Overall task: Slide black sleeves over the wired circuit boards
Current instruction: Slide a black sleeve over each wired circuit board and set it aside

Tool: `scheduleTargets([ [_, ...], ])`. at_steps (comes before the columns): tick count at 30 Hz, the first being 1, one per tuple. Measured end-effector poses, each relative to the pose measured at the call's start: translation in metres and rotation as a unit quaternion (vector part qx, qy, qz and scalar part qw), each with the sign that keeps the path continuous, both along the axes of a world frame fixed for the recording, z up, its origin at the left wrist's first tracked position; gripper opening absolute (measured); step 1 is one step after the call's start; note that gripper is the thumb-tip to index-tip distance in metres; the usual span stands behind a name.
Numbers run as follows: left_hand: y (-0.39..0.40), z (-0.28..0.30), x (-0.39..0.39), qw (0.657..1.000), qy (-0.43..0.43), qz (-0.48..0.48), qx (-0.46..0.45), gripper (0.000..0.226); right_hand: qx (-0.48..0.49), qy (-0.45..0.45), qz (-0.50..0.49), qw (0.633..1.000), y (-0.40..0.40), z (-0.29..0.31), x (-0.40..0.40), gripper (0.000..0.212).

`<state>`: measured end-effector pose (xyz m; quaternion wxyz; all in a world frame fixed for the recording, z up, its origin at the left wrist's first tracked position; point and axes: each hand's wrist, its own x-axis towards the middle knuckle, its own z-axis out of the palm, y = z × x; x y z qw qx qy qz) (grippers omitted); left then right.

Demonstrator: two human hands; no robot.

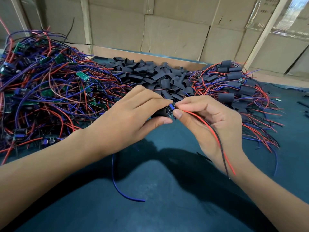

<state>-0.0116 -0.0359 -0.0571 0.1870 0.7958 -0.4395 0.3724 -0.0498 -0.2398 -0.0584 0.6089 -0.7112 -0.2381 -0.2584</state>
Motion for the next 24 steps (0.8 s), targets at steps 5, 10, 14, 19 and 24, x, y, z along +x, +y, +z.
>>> scheduleTargets([
  [5, -0.003, 0.002, -0.005, 1.0, 0.014, -0.004, -0.017, 0.035, -0.017, -0.032, -0.038, 0.999, 0.002, -0.005, -0.001, 0.01],
  [10, -0.006, -0.002, -0.01, 0.998, 0.034, 0.014, -0.043, 0.036, -0.048, -0.079, -0.04, 0.995, 0.005, -0.008, -0.001, 0.011],
  [14, -0.006, -0.003, -0.008, 0.999, 0.012, 0.026, -0.039, 0.037, -0.082, -0.043, -0.007, 0.996, -0.008, -0.001, -0.003, 0.008],
  [19, -0.003, 0.001, -0.003, 0.999, -0.017, 0.03, -0.018, 0.038, -0.131, -0.021, 0.002, 0.991, -0.015, 0.002, -0.003, 0.019],
  [24, 0.001, 0.002, 0.0, 0.999, -0.022, 0.029, 0.006, 0.038, -0.073, 0.035, 0.038, 0.996, -0.011, 0.0, -0.003, 0.018],
])
